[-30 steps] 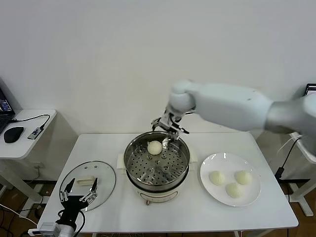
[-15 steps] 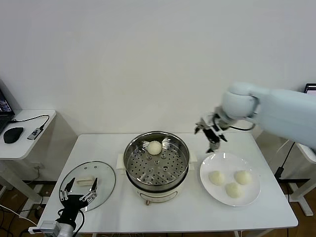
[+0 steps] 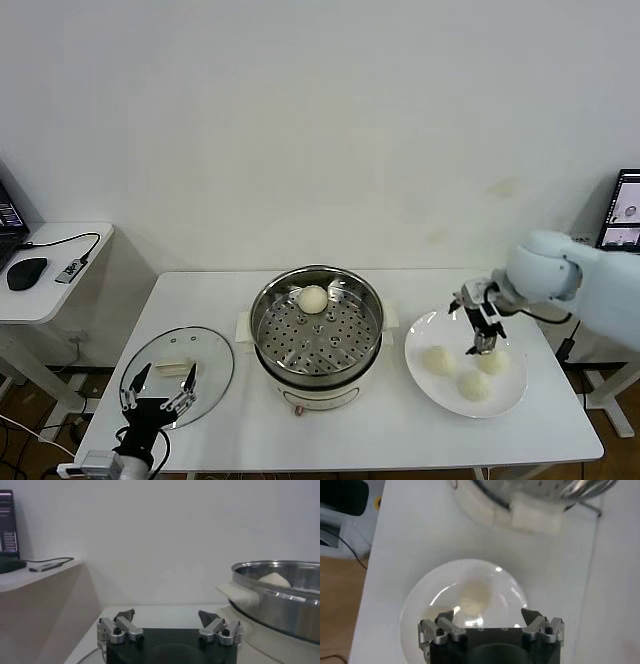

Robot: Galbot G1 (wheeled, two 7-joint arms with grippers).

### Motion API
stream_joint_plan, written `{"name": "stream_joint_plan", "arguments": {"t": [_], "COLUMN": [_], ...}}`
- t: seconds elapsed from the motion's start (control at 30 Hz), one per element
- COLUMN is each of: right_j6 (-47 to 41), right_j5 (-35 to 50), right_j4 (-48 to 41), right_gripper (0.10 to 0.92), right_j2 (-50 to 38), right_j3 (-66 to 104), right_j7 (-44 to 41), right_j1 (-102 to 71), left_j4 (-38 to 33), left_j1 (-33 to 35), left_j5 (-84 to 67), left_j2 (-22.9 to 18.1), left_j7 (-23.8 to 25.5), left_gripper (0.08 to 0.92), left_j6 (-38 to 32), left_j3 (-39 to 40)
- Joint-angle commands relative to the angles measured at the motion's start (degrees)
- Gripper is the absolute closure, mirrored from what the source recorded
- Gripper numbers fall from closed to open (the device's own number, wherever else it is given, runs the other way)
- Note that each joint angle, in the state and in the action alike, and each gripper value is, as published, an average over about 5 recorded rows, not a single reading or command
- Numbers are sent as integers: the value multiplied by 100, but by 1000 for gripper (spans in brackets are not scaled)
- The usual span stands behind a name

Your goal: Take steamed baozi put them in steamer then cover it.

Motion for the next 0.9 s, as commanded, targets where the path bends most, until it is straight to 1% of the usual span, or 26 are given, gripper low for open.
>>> {"name": "stream_joint_plan", "arguments": {"t": [0.03, 0.27, 0.63, 0.73, 0.9], "right_j6": [-28, 33, 99, 94, 90], "right_j5": [-487, -743, -822, -857, -894], "right_j4": [-604, -1174, -1503, -1551, -1629], "right_gripper": [203, 203, 203, 213, 252], "right_j2": [187, 749, 1101, 1144, 1194], "right_j3": [1057, 1335, 1534, 1559, 1582], "right_j7": [85, 112, 168, 166, 167], "right_j1": [-1577, -1936, -2201, -2234, -2274], "left_j4": [-6, -13, 10, 13, 22], "left_j1": [3, 52, 47, 39, 35], "left_j5": [8, 11, 6, 8, 9], "left_j2": [-5, -23, -31, -35, -30], "left_j7": [2, 6, 3, 3, 4], "left_gripper": [177, 177, 177, 177, 177], "left_j6": [4, 2, -6, -4, -5], "left_j3": [-11, -51, -78, -68, -66]}}
